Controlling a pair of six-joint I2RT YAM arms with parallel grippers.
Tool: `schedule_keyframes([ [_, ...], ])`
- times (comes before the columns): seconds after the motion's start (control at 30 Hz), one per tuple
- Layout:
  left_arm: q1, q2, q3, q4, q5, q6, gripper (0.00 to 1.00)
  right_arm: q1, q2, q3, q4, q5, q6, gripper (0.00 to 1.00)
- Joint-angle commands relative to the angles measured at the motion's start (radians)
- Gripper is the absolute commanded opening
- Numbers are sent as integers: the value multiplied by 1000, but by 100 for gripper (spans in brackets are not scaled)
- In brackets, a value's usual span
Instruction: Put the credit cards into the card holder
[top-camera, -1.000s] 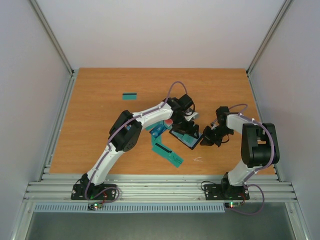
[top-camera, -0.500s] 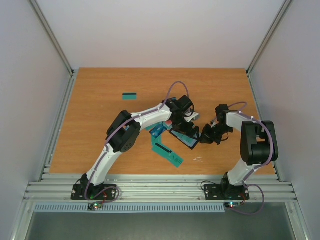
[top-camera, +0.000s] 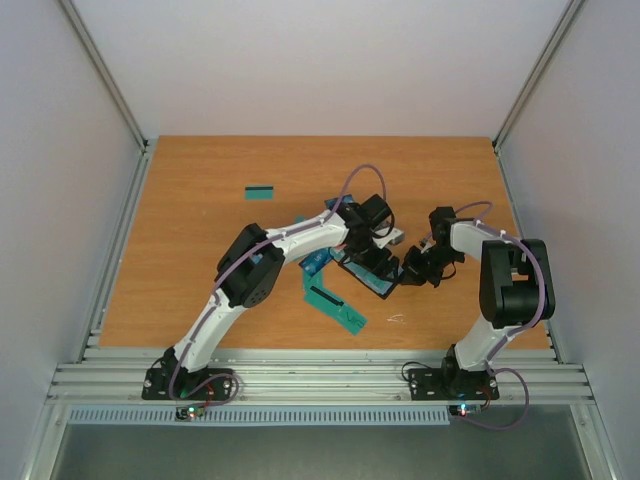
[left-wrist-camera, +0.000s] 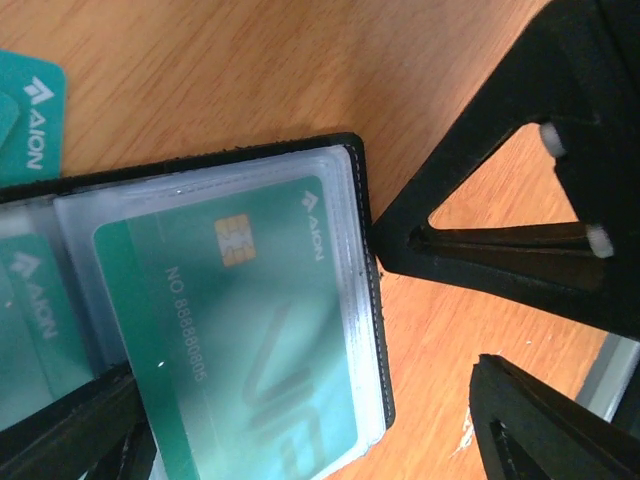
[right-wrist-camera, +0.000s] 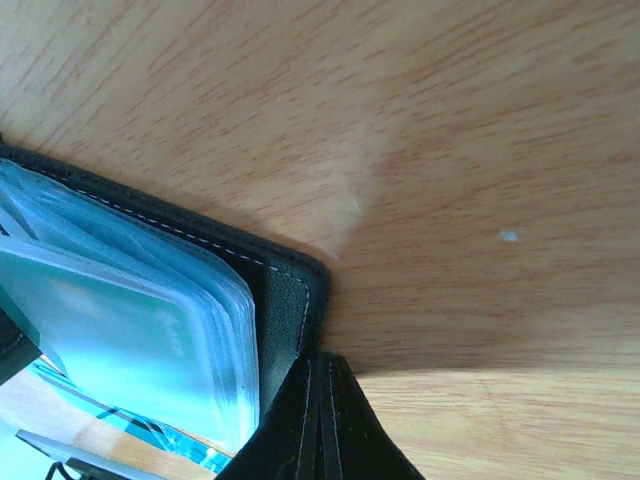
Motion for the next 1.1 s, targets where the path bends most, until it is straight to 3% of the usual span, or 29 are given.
schedule_keyframes([
  [0.0, -50, 40, 32, -48, -57, 40, 82, 9, 33, 30, 53, 1, 5, 1],
  [0.23, -63, 39, 40, -87, -26, -12, 82, 8, 29, 58, 37, -7, -12, 1],
  [0.67, -63, 17, 43, -115, 109, -290, 84, 6, -41, 64, -32, 62, -32, 1],
  [0.8, -63, -40, -6, -146, 67, -292, 92, 7, -109, 38, -59, 86, -32, 1],
  [0.83, -63, -56, -17, -154, 66, -290, 98, 8, -123, 35, -66, 93, -49, 1],
  [1.07, -59, -149, -28, -231, 27, -242, 99, 7, -208, 33, -105, 69, -85, 3],
])
